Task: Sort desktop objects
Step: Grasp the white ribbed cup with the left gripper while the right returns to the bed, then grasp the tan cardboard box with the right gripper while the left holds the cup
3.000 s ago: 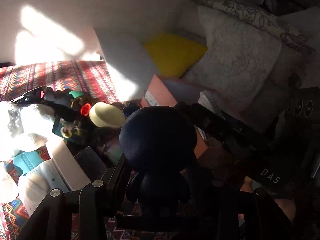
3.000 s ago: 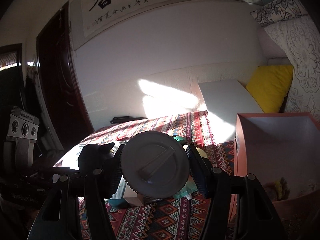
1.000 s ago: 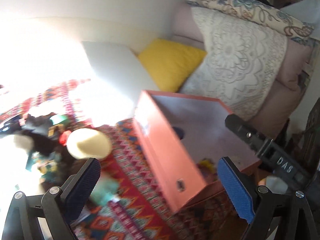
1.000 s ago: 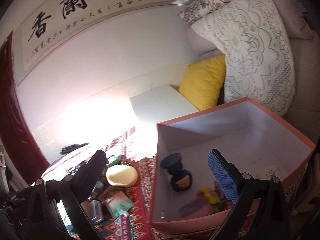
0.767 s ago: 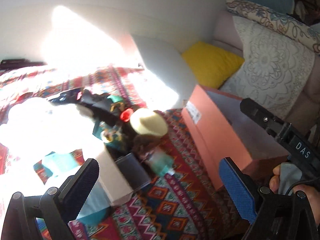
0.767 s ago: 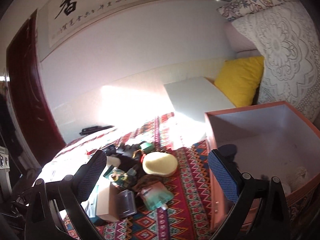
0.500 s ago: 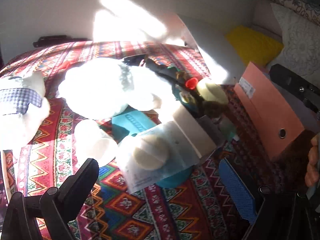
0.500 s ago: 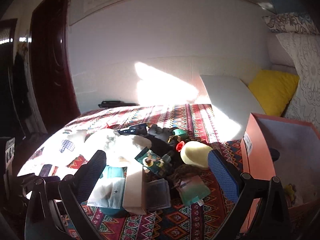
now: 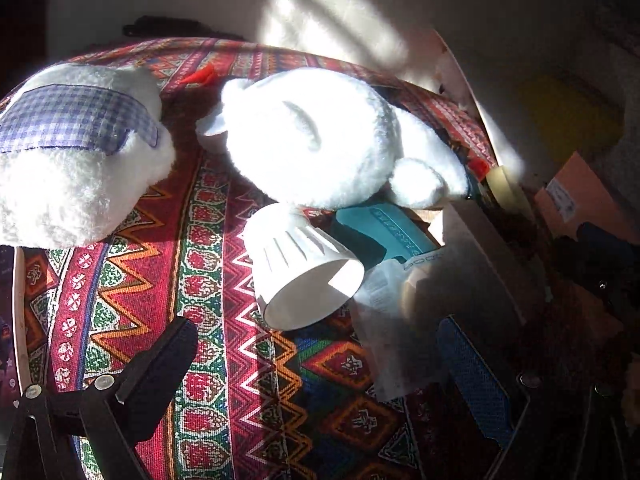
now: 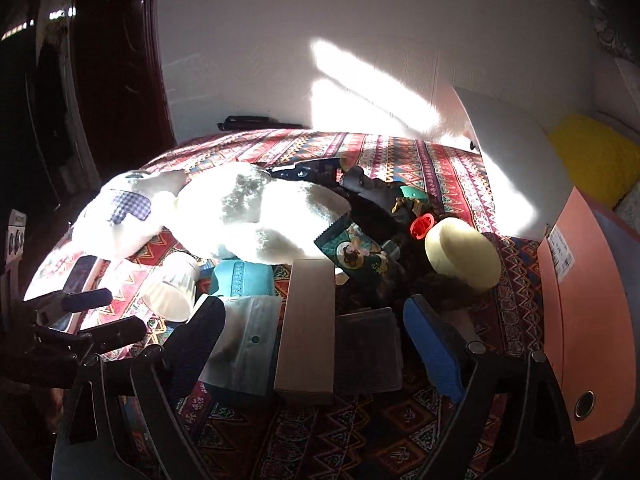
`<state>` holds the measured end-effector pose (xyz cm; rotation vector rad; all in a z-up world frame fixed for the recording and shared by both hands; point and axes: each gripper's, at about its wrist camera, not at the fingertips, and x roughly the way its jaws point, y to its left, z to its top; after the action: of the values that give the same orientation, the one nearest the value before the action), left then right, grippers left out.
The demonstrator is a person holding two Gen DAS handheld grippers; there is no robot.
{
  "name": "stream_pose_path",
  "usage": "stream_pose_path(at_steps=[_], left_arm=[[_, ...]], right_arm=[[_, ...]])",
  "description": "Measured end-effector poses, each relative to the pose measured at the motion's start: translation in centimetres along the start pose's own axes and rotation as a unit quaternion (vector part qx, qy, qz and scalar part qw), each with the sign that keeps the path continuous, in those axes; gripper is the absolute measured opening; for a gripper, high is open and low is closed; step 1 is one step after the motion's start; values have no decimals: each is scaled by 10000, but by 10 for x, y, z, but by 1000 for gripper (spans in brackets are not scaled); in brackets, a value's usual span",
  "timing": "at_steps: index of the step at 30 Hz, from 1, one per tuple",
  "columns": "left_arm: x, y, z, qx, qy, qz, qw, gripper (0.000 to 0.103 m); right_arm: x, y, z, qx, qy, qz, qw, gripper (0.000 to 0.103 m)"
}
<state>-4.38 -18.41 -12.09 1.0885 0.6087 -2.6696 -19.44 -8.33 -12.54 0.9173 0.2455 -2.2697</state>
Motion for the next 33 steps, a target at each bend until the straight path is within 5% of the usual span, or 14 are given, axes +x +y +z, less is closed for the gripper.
stream_pose_path(at_steps=[3, 11, 14, 19, 23, 27, 33], left_arm=[[13, 0, 12, -191, 98, -99, 9997, 99], [51, 12, 31, -495, 265, 341, 9978, 98], [62, 21, 24, -608, 515, 263, 9965, 87], [54, 24, 23, -562, 395, 284, 9972, 68], [45, 30, 22, -648, 328, 332, 9968, 64], [36, 32, 19, -677, 261, 340, 9968, 64], [24, 22, 16, -547, 236, 194, 9980, 63]], right_arm=[[15, -6, -2, 102, 246, 25, 9996, 82], [25, -11, 0, 149, 344, 86, 9993, 77], [28, -10, 0, 201, 454, 289, 9983, 76], [28, -18, 1, 500, 586, 793, 9939, 67], [7, -69, 9, 1136, 255, 182, 9930, 65], [-1, -131, 5, 2083, 263, -202, 9775, 65], [19, -152, -14, 2927, 735, 636, 9512, 65]])
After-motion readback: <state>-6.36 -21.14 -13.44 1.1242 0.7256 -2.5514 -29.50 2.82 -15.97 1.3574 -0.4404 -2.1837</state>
